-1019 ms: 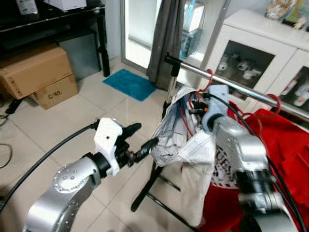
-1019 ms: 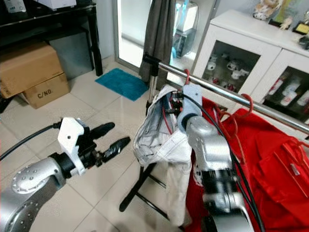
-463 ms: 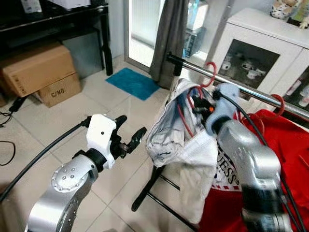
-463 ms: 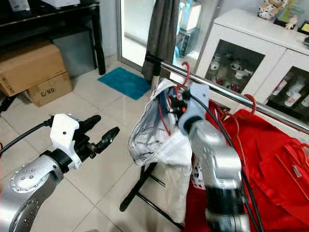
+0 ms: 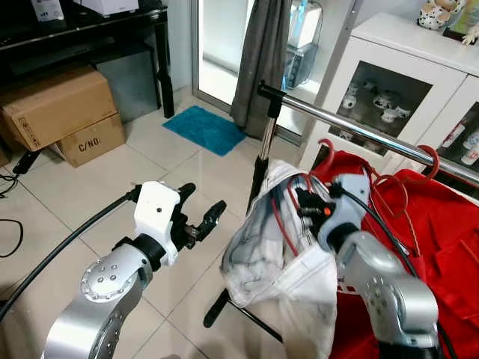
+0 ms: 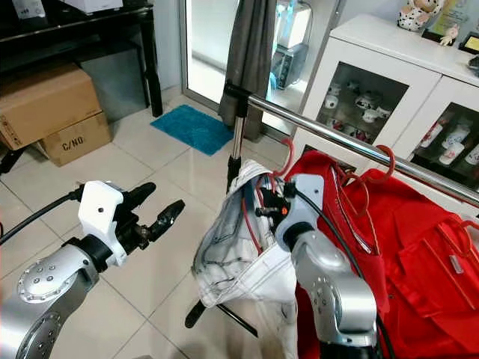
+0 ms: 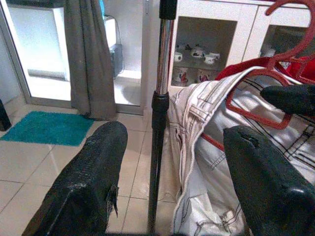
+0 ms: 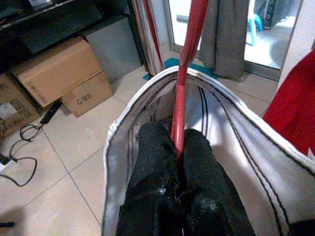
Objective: Hang hanger
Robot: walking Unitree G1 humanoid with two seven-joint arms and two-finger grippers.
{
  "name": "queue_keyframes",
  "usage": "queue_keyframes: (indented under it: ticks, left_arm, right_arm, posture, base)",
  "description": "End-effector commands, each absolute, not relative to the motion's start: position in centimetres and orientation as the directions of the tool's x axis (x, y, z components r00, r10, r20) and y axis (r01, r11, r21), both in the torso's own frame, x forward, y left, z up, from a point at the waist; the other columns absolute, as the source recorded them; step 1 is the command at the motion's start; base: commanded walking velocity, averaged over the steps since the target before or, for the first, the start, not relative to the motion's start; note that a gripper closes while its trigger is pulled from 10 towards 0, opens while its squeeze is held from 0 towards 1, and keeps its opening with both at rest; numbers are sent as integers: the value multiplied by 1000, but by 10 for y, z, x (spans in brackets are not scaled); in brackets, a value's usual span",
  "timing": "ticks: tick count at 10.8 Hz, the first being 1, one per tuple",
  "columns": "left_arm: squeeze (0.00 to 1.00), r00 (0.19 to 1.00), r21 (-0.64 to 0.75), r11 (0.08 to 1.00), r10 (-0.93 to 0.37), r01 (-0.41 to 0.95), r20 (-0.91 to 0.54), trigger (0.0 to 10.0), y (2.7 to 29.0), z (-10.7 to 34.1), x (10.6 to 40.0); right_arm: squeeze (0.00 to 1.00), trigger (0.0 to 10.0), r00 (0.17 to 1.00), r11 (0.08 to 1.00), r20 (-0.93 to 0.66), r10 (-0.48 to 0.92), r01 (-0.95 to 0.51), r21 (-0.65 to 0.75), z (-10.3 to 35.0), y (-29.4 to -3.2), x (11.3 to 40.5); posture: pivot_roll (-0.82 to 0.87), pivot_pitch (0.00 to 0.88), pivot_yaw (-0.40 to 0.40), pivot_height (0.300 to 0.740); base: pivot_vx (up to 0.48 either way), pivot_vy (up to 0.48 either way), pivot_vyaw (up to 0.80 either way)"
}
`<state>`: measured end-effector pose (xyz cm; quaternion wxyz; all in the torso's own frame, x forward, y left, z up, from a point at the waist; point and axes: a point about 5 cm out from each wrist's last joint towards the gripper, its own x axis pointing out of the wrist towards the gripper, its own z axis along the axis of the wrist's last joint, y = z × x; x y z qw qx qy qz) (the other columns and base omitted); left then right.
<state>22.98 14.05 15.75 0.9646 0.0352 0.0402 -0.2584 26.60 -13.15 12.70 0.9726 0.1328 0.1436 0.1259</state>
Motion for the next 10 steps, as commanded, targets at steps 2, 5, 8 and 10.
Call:
queue_keyframes:
  ticks: [2, 5, 8, 10]
  left_arm:
    - [0, 870, 43, 871, -483, 489, -100, 10000, 140, 154, 232]
    - [0, 872, 44, 873, -481, 486, -93, 10000, 141, 156, 234]
    - [0, 871, 52, 871, -483, 488, -89, 10000, 143, 157, 236]
    - [0, 869, 54, 868, -488, 493, -87, 10000, 142, 158, 237]
  right_arm:
    - [0, 0, 945, 939, -165, 282, -236, 250, 142, -134, 264]
    - [0, 0, 929, 939, -174, 327, -298, 172, 141, -131, 264]
    - [0, 0, 923, 933, -165, 347, -322, 163, 143, -127, 266]
    - [0, 0, 922, 932, -163, 351, -327, 157, 143, -128, 267]
  posture:
    - [-49, 0, -86, 740]
    - [-49, 0, -87, 740]
    - [-46, 0, -84, 740]
    - [-50, 0, -79, 740]
  base:
    - [0, 0, 0]
    - [0, 0, 0]
    - [0, 0, 0]
    - [-137, 0, 0]
